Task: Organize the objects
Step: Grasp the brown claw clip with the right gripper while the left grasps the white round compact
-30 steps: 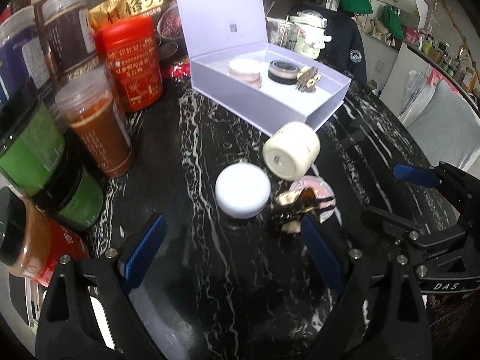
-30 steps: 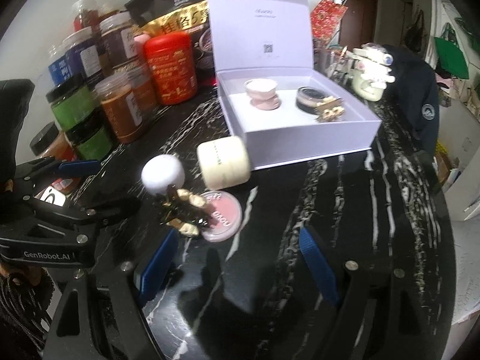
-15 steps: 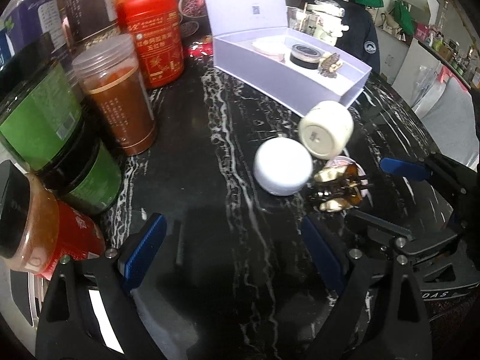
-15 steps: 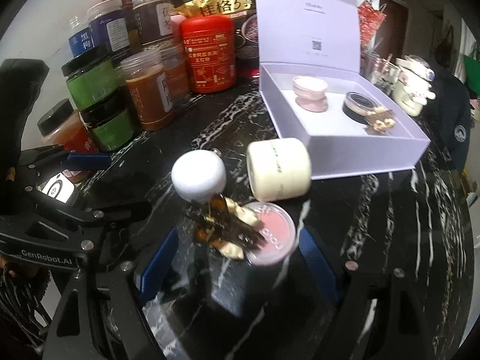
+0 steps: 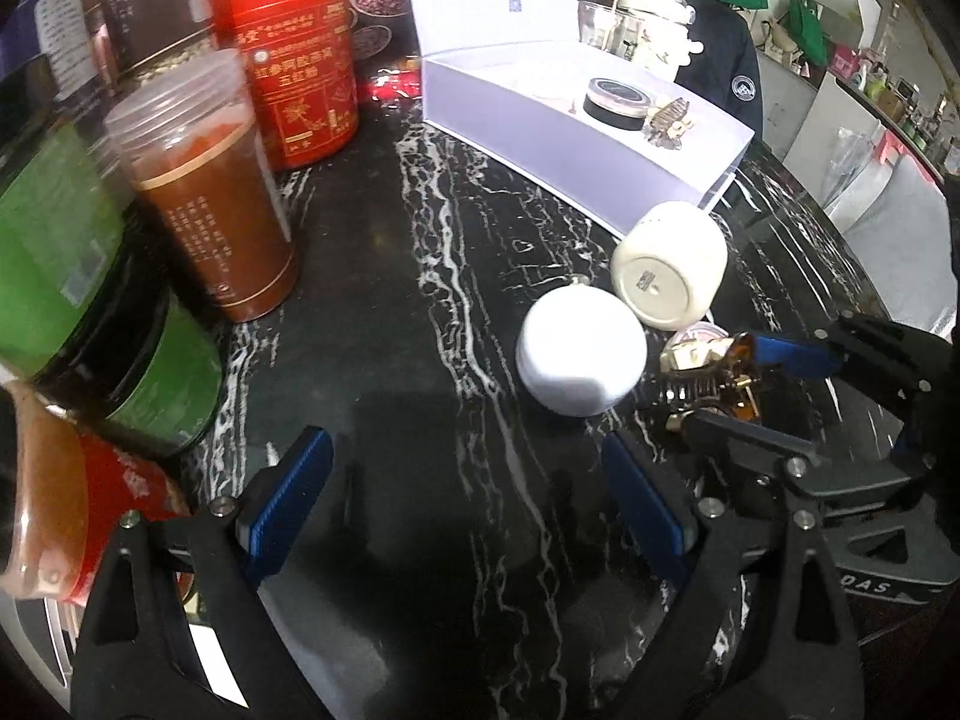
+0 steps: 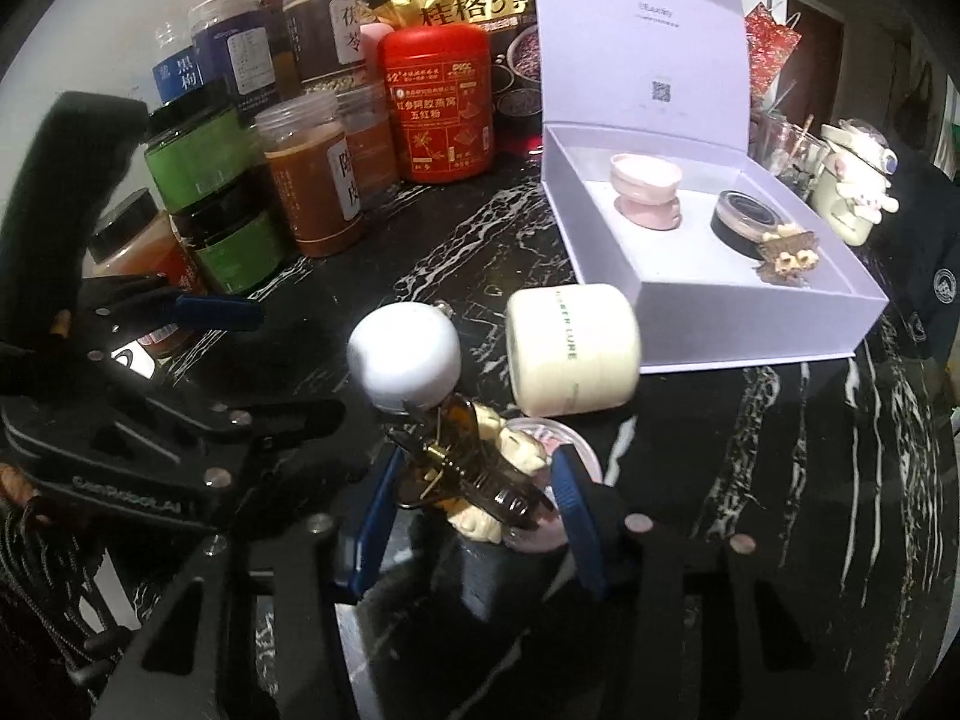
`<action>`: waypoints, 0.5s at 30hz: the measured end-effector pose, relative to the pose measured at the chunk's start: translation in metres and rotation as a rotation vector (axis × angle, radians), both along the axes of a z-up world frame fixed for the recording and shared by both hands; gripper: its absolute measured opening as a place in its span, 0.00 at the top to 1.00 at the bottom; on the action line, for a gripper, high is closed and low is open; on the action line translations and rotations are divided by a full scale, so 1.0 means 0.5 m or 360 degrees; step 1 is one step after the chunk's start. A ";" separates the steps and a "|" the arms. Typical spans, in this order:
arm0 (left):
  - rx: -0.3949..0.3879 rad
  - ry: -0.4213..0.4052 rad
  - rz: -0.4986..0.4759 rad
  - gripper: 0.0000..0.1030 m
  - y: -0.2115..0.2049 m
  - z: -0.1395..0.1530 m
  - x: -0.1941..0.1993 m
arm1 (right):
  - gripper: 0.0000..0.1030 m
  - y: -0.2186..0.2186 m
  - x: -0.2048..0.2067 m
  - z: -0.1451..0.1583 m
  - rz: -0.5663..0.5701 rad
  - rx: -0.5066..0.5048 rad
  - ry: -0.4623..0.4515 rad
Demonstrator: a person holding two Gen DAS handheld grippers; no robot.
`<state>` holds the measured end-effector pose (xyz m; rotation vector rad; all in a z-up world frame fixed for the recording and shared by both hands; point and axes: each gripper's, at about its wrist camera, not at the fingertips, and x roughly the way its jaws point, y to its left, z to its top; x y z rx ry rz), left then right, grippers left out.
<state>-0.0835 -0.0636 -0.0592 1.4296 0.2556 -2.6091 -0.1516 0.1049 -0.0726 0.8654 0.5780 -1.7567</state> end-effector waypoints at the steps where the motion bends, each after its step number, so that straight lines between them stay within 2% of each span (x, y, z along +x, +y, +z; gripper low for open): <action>1: 0.0003 -0.0001 -0.0010 0.12 0.004 -0.001 -0.003 | 0.50 0.007 -0.003 0.001 -0.0012 -0.0004 -0.0006; 5: 0.0016 -0.0008 -0.0045 0.12 0.018 -0.005 -0.013 | 0.50 0.040 -0.021 0.000 -0.0080 -0.0005 -0.0019; 7: 0.0016 -0.0006 -0.0065 0.12 0.027 -0.008 -0.020 | 0.55 0.060 -0.033 -0.002 -0.0117 -0.0009 -0.0033; 15: -0.0034 0.0036 -0.0127 0.12 0.062 -0.008 -0.059 | 0.55 0.133 -0.067 -0.002 -0.0274 -0.0026 -0.0046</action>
